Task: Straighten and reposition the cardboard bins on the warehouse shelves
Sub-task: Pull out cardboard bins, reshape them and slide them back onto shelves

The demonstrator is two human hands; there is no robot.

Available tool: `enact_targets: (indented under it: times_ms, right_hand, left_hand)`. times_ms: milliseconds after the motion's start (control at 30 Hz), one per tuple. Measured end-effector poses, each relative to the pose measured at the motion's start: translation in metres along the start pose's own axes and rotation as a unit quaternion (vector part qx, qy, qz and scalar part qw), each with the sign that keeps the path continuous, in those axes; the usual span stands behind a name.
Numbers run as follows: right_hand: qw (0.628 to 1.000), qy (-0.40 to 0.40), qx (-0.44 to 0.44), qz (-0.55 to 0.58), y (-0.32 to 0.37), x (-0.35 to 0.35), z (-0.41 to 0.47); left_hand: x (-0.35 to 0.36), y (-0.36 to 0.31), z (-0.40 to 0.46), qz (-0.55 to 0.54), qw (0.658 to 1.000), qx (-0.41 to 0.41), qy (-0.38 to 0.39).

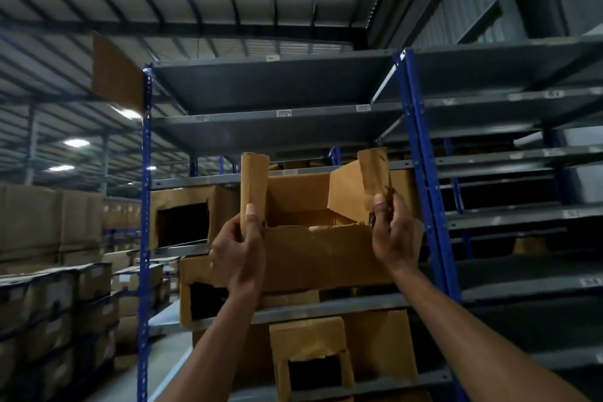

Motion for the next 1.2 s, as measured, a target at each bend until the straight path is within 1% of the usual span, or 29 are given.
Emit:
enact_targets:
  times_ms: [133,233,333,433,500,700,933,1067,1133,1200]
  right_hand:
    - [0.999,0.008,-0.023,-0.029,-0.038,0.061,0.021]
    - [0.998,0.022,-0.035,-0.052,-0.067,0.1,0.019]
    - [0.995,0.032,-0.074,-0.057,-0.067,0.118,0.021]
    - [0.992,0.023,-0.109,-0.051,-0.059,0.121,0.036]
    - [0.991,0.008,-0.122,-0.055,-0.056,0.123,0.042]
    - [0.99,-0.018,-0.126,-0.064,-0.052,0.137,0.065]
    - [0.991,-0.04,-0.105,-0.077,-0.059,0.124,0.06]
    - [0.989,-0.07,-0.081,-0.103,-0.078,0.109,0.043]
    - [0.987,-0.069,-0.081,-0.12,-0.085,0.11,0.035]
    - [0.988,-0.07,-0.06,-0.127,-0.092,0.116,0.036]
  left_hand:
    - [0.024,0.034,0.044,-0.005,1.0,0.017,0.016]
    - [0.036,0.067,0.069,-0.007,0.999,0.034,0.03]
    - [0.038,0.083,0.081,-0.022,0.996,0.076,0.032]
    - [0.041,0.077,0.088,-0.07,0.99,0.121,0.033]
    - [0.04,0.072,0.095,-0.091,0.984,0.15,0.02]
    - [0.05,0.067,0.121,-0.073,0.982,0.175,-0.024]
    - [0.05,0.056,0.119,-0.076,0.978,0.193,-0.01]
    - [0.047,0.075,0.094,-0.092,0.968,0.231,0.022]
    - [0.046,0.09,0.08,-0.101,0.967,0.233,0.028]
    - [0.052,0.097,0.079,-0.093,0.966,0.239,0.034]
Point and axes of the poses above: each hand's wrist, its own z-axis towards the middle knuckle, its own x-axis out of the palm, y = z × x, the point moved 5 cm from there along z, towards the middle knuckle, and after that the axes turned 3 degrees about -x, right-handed, at the moved point
